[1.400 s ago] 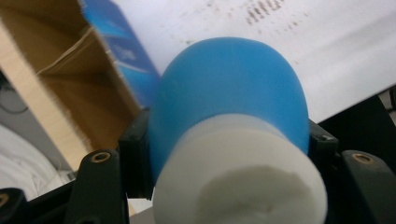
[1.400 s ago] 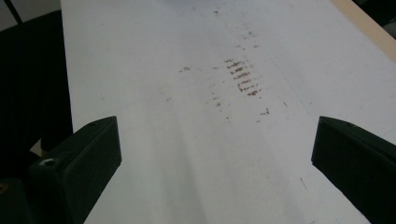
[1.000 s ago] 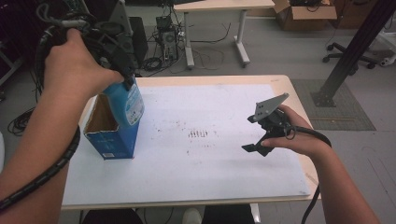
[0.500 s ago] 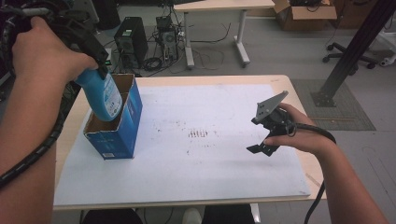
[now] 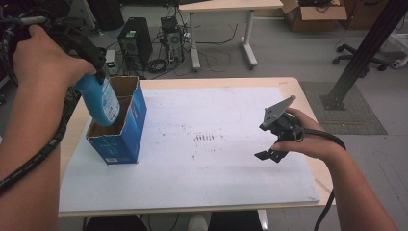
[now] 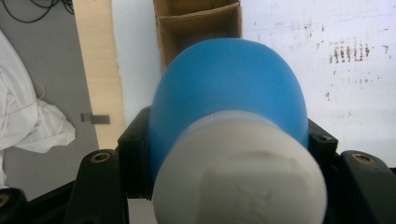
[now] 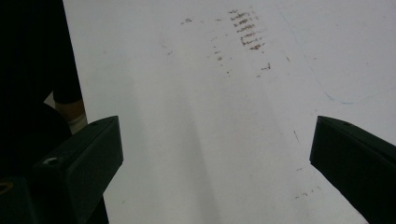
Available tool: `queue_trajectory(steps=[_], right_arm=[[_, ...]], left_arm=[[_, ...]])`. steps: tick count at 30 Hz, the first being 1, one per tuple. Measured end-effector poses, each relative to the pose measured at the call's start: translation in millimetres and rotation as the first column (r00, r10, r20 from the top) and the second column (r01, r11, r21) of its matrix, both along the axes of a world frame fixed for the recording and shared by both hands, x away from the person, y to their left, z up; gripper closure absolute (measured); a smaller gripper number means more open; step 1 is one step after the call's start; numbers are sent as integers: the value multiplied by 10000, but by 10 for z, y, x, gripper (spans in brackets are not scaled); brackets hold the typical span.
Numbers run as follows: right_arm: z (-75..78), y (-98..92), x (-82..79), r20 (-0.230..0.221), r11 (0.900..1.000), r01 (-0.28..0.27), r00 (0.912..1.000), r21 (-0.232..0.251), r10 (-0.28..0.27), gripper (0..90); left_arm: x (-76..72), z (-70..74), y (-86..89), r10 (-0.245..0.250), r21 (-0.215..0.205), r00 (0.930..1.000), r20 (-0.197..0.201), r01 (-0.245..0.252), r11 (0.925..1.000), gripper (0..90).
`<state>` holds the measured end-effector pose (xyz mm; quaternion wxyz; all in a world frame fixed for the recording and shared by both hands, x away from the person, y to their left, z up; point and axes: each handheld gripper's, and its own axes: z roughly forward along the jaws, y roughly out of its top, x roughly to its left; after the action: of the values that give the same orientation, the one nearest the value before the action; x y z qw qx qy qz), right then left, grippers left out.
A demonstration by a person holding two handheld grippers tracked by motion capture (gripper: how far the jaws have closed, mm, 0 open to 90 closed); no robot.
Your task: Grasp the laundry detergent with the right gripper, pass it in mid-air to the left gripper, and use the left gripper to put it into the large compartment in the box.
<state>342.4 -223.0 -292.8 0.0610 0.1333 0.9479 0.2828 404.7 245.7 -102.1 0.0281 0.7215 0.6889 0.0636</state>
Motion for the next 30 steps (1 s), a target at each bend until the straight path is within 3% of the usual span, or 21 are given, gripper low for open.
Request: queue_trajectory(steps=[9, 30], right_arm=[[1, -40, -17, 89, 9994, 157, 9998, 294, -160, 24], [-24, -38, -18, -87, 9997, 160, 9998, 165, -159, 25]], left_arm=[[67, -205, 39, -48, 79, 10000, 19, 48, 10000, 379], [171, -838, 115, -101, 144, 9989, -466, 108, 9998, 379]])
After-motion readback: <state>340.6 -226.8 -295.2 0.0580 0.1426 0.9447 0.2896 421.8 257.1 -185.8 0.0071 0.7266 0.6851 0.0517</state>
